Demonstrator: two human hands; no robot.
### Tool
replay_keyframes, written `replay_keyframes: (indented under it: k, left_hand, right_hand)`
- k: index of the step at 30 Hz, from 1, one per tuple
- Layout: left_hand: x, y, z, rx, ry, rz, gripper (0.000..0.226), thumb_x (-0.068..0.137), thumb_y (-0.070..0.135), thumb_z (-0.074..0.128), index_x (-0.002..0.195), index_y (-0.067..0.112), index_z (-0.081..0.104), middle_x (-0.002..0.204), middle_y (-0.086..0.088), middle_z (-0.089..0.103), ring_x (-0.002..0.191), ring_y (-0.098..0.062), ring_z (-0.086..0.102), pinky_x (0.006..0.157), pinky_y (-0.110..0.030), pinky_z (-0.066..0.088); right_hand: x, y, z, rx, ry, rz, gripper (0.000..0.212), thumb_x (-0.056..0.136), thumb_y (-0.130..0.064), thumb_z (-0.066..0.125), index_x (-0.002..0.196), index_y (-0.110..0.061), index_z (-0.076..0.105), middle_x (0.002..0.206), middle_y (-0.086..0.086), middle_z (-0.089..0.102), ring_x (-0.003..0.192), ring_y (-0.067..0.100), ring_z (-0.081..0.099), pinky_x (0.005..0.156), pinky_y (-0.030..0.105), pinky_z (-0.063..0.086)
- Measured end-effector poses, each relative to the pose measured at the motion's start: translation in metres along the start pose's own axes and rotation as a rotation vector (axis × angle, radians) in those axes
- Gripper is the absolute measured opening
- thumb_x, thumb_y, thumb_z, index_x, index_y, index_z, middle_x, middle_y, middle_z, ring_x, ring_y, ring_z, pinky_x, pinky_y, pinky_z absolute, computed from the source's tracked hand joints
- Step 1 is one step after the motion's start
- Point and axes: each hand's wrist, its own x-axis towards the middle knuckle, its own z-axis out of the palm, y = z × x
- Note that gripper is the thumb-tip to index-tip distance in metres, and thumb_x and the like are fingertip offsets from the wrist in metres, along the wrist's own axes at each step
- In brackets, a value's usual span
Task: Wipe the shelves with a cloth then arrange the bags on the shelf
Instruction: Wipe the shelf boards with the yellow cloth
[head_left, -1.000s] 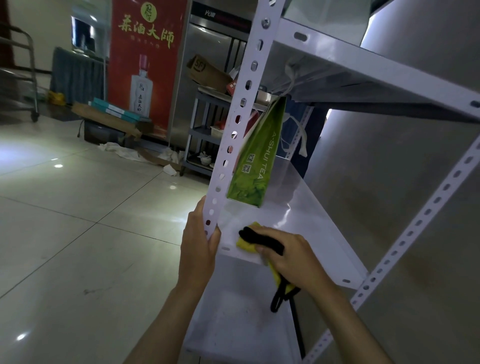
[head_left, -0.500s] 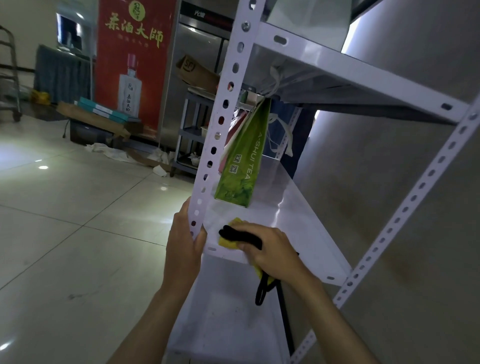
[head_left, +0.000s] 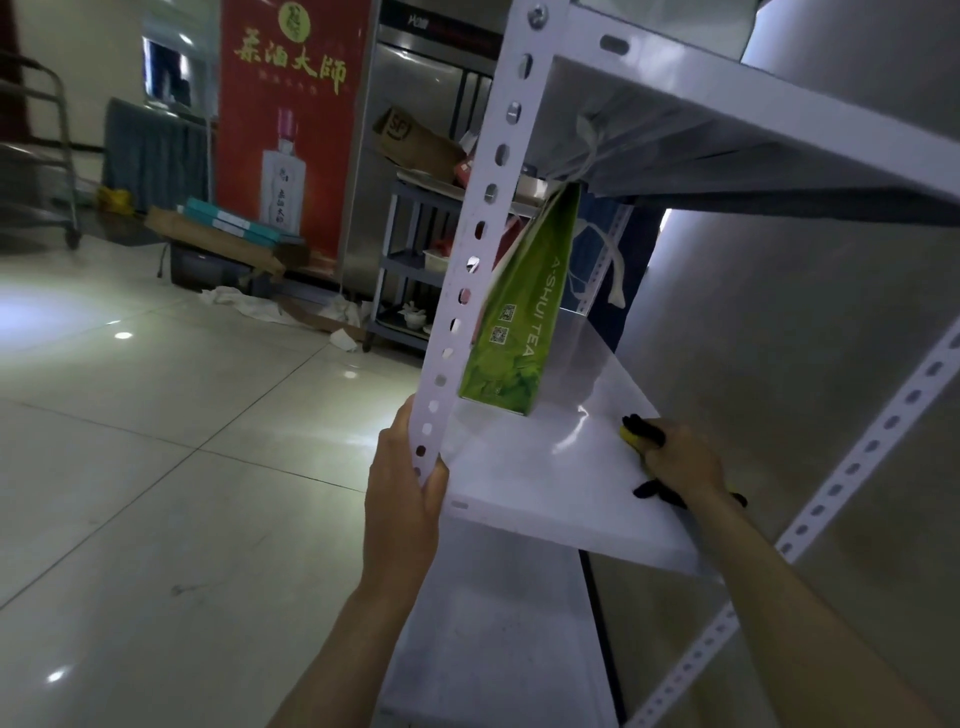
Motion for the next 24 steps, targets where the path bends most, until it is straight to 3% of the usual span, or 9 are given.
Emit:
replay_keyframes:
  k: [5,7,10,12,15,18,24]
  left_hand:
    - [0.000,0.001,0.000,0.020,-0.009,-0.010,0.057,0.098,0.022,0.059,0.148,0.021,0.033,0.131,-0.004,0.055,0.114,-0.019,0.057,0.093,-0.036,0.053]
    - [0.000,0.004,-0.001,0.031,-0.019,-0.022,0.056,0.098,0.026,0.057,0.148,0.022,0.032,0.131,-0.004,0.055,0.115,-0.020,0.058,0.094,-0.040,0.055]
    - [-0.001,0.011,-0.006,0.028,-0.049,-0.031,0.055,0.100,0.030,0.055,0.149,0.022,0.032,0.132,-0.004,0.054,0.117,-0.021,0.058,0.096,-0.045,0.056]
    - [-0.001,0.014,-0.010,0.024,-0.090,-0.037,0.055,0.100,0.031,0.053,0.150,0.022,0.030,0.136,-0.004,0.052,0.120,-0.021,0.057,0.098,-0.048,0.056]
    - [-0.004,0.020,-0.020,-0.070,-0.198,-0.057,0.059,0.102,0.030,0.052,0.154,0.027,0.023,0.149,-0.001,0.044,0.135,-0.020,0.050,0.108,-0.049,0.049]
    - [-0.012,0.023,-0.036,-0.155,-0.286,-0.097,0.066,0.102,0.015,0.054,0.157,0.032,0.023,0.157,0.005,0.039,0.143,-0.014,0.041,0.116,-0.046,0.042]
    - [-0.065,0.020,-0.077,0.032,-0.265,-0.241,0.044,0.102,0.019,0.056,0.145,0.022,0.049,0.144,0.000,0.055,0.127,-0.021,0.056,0.101,-0.041,0.049]
  right_hand:
    - [-0.022,-0.019,-0.002,0.155,-0.072,-0.152,0.026,0.093,-0.063,0.060,0.114,-0.053,0.071,0.095,-0.012,0.075,0.055,0.014,0.072,0.054,0.028,0.052]
    - [-0.036,-0.032,-0.002,0.157,-0.103,-0.243,0.022,0.093,-0.057,0.064,0.114,-0.058,0.069,0.109,-0.019,0.075,0.076,0.011,0.075,0.064,0.026,0.054]
    - [-0.062,-0.053,0.001,0.139,-0.151,-0.365,0.027,0.092,-0.051,0.069,0.119,-0.053,0.069,0.121,-0.024,0.072,0.108,0.008,0.068,0.093,0.032,0.054]
    - [-0.084,-0.066,-0.001,0.190,-0.176,-0.421,0.030,0.093,-0.041,0.072,0.122,-0.047,0.071,0.124,-0.024,0.071,0.119,0.006,0.063,0.101,0.025,0.048]
    - [-0.116,-0.074,-0.005,0.224,-0.171,-0.503,0.036,0.093,-0.027,0.072,0.125,-0.044,0.070,0.125,-0.024,0.070,0.121,0.005,0.062,0.098,0.017,0.045]
    - [-0.144,-0.068,-0.004,0.280,-0.176,-0.557,0.042,0.093,-0.018,0.072,0.126,-0.044,0.069,0.127,-0.024,0.069,0.124,0.004,0.062,0.104,0.023,0.050]
    - [-0.215,-0.037,-0.008,0.628,-0.283,-0.580,0.040,0.098,-0.005,0.064,0.125,-0.034,0.071,0.127,-0.020,0.071,0.124,0.004,0.064,0.108,0.028,0.050]
